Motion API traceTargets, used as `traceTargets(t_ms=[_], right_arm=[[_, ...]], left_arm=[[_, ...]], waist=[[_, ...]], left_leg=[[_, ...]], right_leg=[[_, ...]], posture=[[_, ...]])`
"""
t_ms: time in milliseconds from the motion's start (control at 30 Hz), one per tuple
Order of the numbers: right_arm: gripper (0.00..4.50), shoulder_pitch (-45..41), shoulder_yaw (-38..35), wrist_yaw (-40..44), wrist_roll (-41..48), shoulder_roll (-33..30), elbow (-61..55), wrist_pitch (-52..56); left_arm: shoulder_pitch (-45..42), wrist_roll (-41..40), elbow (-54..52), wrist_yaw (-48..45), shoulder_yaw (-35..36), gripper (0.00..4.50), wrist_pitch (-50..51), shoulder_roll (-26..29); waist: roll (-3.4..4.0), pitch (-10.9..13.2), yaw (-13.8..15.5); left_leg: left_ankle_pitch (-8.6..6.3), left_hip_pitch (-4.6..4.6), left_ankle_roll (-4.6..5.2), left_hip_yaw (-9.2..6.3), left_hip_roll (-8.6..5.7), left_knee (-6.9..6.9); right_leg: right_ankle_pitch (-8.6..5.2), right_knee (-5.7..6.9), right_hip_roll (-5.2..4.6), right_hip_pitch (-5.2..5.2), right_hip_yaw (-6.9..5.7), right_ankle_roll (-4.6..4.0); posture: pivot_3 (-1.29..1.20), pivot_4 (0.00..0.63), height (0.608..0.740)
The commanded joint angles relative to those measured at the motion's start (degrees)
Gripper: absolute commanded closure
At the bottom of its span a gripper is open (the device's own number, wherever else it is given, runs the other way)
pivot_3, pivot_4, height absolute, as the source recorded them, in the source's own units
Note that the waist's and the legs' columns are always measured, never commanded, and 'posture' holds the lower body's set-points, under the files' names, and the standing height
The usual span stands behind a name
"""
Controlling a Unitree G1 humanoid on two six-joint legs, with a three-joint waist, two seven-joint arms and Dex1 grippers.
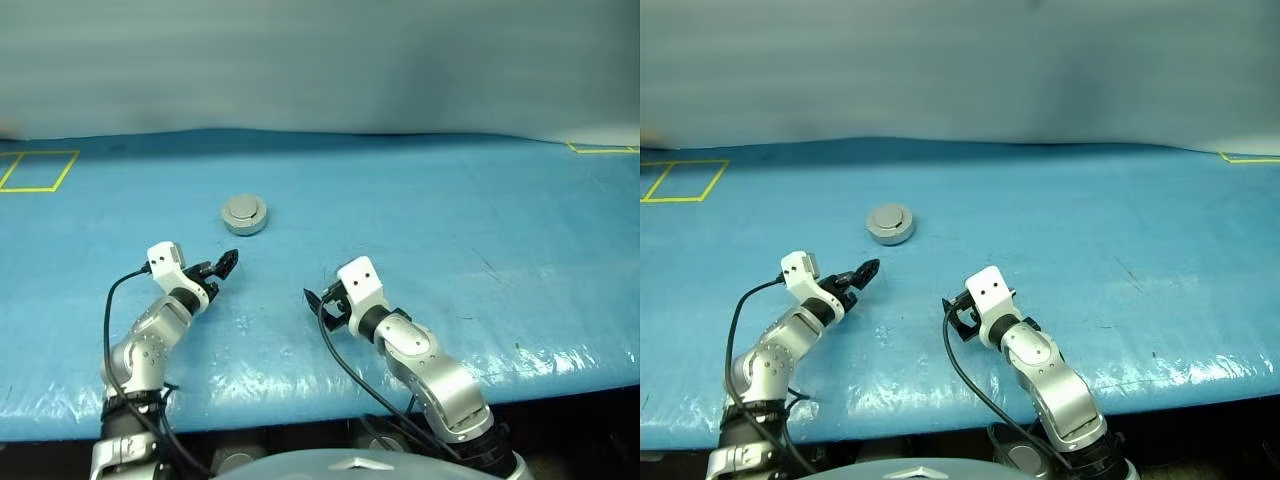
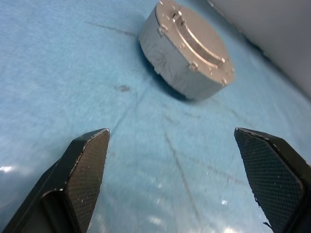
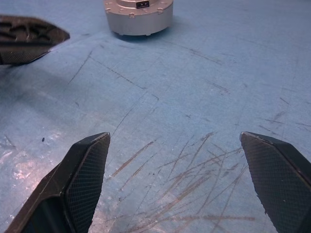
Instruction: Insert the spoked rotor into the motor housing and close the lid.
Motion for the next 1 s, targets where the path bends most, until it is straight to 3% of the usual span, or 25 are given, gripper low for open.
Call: traceTargets(t_ms=[33,233,467,1000], right_arm=[[0.00,1.44,-4.67,1.77,2.90,0.90,-0.58,-4.44],[0.00,3.06,-4.19,0.94,-4.67,-2.67,2.88,-17.85],[0.00,4.56,-3.92,0.05,-7.37,-1.76,4.60,-21.53],[0.00,6.32,-4.81,1.12,-7.39,-1.23,4.23,-19.60]], left_arm=[[5.94,5.54,-5.80,-3.25,-3.95,0.04,-5.51,1.25],[10.29,18.20,-9.92,-4.14,-10.10,0.04,-18.93,2.40],[11.20,24.77,-8.46,-7.06,-14.50,0.04,-26.45,2.87],[10.28,25.35,-7.57,-9.19,-13.91,0.04,-26.03,1.57]], waist=[[-0.12,0.10,0.12],[-0.27,0.27,1.63],[-0.30,0.48,2.12],[-0.45,0.73,2.10]], left_leg=[[0.00,-0.17,0.00,0.02,0.00,0.00],[0.13,-1.41,0.26,0.07,-0.02,-0.05],[0.10,-1.41,0.29,0.07,-0.02,-0.20],[0.10,-1.40,0.30,0.07,-0.01,-0.11]], right_leg=[[0.00,-0.01,-0.02,-0.17,0.00,0.00],[0.05,0.01,-0.02,-1.04,-0.02,0.02],[-0.04,-0.05,-0.03,-1.06,-0.03,-0.06],[-0.03,-0.01,-0.03,-1.02,-0.04,-0.03]], posture=[[0.00,0.150,0.740],[0.00,0.150,0.740],[0.00,0.150,0.740],[0.00,0.150,0.740]])
